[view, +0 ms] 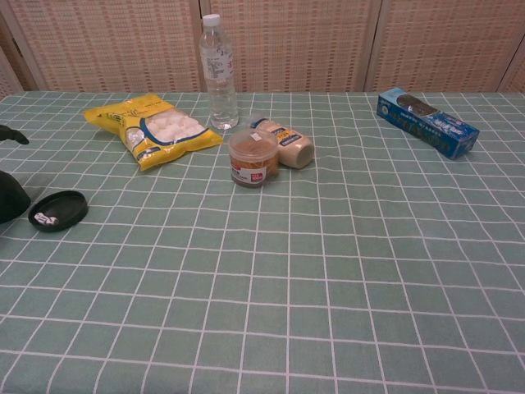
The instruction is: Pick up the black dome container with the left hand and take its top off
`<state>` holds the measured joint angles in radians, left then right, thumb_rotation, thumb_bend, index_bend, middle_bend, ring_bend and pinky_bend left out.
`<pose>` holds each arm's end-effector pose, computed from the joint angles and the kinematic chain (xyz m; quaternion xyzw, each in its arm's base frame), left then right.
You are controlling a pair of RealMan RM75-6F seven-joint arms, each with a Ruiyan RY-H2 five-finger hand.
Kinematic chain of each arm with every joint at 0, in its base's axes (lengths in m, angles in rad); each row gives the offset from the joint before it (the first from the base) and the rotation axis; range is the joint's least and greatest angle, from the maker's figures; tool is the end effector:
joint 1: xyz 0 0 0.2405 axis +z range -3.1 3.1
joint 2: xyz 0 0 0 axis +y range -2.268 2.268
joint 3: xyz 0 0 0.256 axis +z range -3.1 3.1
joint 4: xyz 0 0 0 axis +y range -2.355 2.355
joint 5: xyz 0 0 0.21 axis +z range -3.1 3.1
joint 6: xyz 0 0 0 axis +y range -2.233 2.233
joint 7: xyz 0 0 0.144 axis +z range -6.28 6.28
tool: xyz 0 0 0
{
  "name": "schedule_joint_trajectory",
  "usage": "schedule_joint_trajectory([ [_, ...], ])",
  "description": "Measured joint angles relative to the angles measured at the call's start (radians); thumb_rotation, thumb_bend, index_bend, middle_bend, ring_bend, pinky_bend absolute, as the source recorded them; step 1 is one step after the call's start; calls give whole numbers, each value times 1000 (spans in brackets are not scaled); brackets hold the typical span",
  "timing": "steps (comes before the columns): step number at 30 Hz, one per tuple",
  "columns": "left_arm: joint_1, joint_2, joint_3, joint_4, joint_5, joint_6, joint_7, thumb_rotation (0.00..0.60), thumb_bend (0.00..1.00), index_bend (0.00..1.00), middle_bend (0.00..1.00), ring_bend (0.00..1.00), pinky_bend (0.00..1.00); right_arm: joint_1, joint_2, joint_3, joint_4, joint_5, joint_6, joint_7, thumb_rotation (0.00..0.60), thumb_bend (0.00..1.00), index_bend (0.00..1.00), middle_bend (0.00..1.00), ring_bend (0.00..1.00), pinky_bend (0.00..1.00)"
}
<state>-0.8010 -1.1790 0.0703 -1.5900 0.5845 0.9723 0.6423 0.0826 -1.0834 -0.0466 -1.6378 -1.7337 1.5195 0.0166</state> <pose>-0.2715 0.3447 0.0996 -0.7124 -0.3790 -0.0992 0.5823 -0.2847 -0.1557 0.1468 0.6691 -0.3592 0.4102 0.5050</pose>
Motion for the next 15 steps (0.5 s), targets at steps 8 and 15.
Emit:
schedule_joint_trajectory([
  [8,186,5,10,-20,545,288,-346,600,390,0,0,0,0,4,-11,-1,1,6,-15,-11,600,77,0,0,0,0],
  [15,475,-105,80,183,919,721,-652,600,413,0,0,0,0,-4,-28,-1,-1,10,-12,-65,600,77,0,0,0,0],
])
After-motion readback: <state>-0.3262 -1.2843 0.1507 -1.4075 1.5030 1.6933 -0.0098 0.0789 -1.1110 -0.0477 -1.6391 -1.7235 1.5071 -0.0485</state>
